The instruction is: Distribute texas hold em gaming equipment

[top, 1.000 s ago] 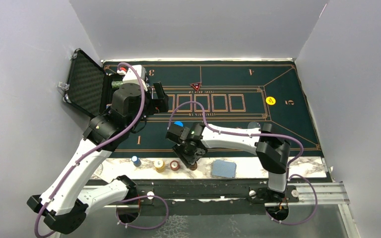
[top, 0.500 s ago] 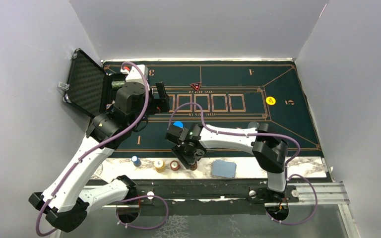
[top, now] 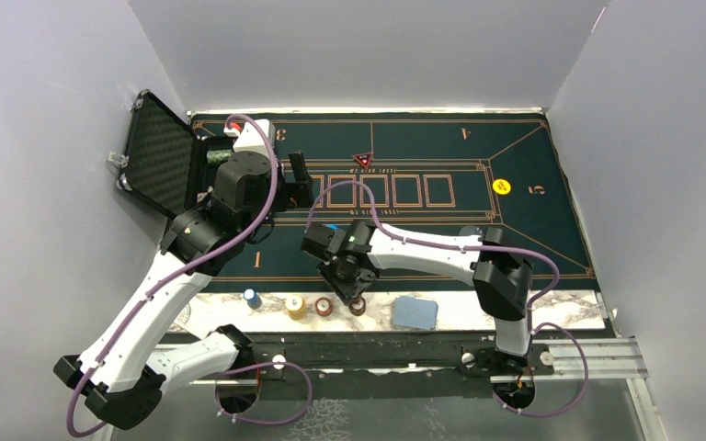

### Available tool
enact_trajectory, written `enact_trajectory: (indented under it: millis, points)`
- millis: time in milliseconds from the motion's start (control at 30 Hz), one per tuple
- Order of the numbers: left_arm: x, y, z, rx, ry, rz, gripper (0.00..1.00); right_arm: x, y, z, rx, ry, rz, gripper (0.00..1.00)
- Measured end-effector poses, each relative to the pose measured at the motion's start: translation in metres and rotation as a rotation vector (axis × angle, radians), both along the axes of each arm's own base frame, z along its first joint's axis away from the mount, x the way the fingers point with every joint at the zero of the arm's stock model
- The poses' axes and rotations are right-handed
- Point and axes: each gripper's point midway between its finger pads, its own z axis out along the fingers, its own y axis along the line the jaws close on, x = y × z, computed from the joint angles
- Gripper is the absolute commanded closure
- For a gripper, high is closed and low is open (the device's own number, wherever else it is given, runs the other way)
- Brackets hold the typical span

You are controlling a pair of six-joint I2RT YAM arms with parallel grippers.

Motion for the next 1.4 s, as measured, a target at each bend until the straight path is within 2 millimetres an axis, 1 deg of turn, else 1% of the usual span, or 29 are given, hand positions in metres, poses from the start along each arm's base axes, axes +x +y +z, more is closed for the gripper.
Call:
enact_trajectory:
  millis: [133,200,233,333,433,500,533,567,633,700,767,800,1033,1233,1333,1400]
  points:
    - [0.001,0.0,-0.001,0.007,0.003,-0.001,0.01,0.017,0.01,0.022,0.042,-0.045,-0.007,0.79]
    - [0.003,-0.002,-0.004,0.015,0.01,-0.002,0.01,0.029,0.011,0.027,0.056,-0.059,-0.02,0.79]
    - [0.003,-0.002,-0.005,0.018,0.012,-0.002,0.01,0.037,0.01,0.029,0.061,-0.067,-0.032,0.79]
    - [0.004,-0.003,-0.007,0.025,0.016,-0.004,0.01,0.072,0.006,0.033,0.073,-0.105,-0.083,0.79]
    - [0.004,-0.002,-0.005,0.027,0.015,-0.005,0.01,0.107,0.009,0.027,0.089,-0.142,-0.124,0.79]
    - [0.004,-0.002,0.0,0.021,0.005,-0.004,0.01,0.127,0.013,0.013,0.08,-0.162,-0.135,0.78]
    - [0.004,-0.001,0.004,0.018,-0.003,-0.004,0.01,0.133,0.013,0.009,0.079,-0.166,-0.143,0.78]
    - [0.004,-0.001,0.008,0.014,-0.011,-0.002,0.01,0.139,0.015,0.001,0.07,-0.168,-0.143,0.78]
    - [0.004,0.0,0.013,0.008,-0.022,0.0,0.01,0.146,0.017,-0.015,0.055,-0.168,-0.136,0.77]
    - [0.004,0.0,0.015,0.006,-0.025,0.002,0.01,0.148,0.017,-0.029,0.038,-0.162,-0.125,0.75]
    - [0.003,0.001,0.015,0.009,-0.023,0.006,0.01,0.15,0.016,-0.039,0.031,-0.16,-0.114,0.74]
    - [0.003,0.002,0.014,0.012,-0.021,0.008,0.01,0.151,0.017,-0.04,0.032,-0.161,-0.11,0.73]
    - [0.001,0.006,0.011,0.025,-0.009,0.018,0.01,0.156,0.018,-0.042,0.052,-0.167,-0.097,0.53]
    - [-0.001,0.007,0.011,0.025,-0.005,0.02,0.01,0.156,0.02,-0.041,0.082,-0.143,-0.105,0.28]
    - [-0.001,0.008,0.013,0.023,-0.01,0.023,0.01,0.157,0.024,-0.031,0.083,-0.14,-0.101,0.24]
    - [-0.001,0.008,0.013,0.025,-0.01,0.025,0.01,0.16,0.028,-0.013,0.094,-0.143,-0.109,0.21]
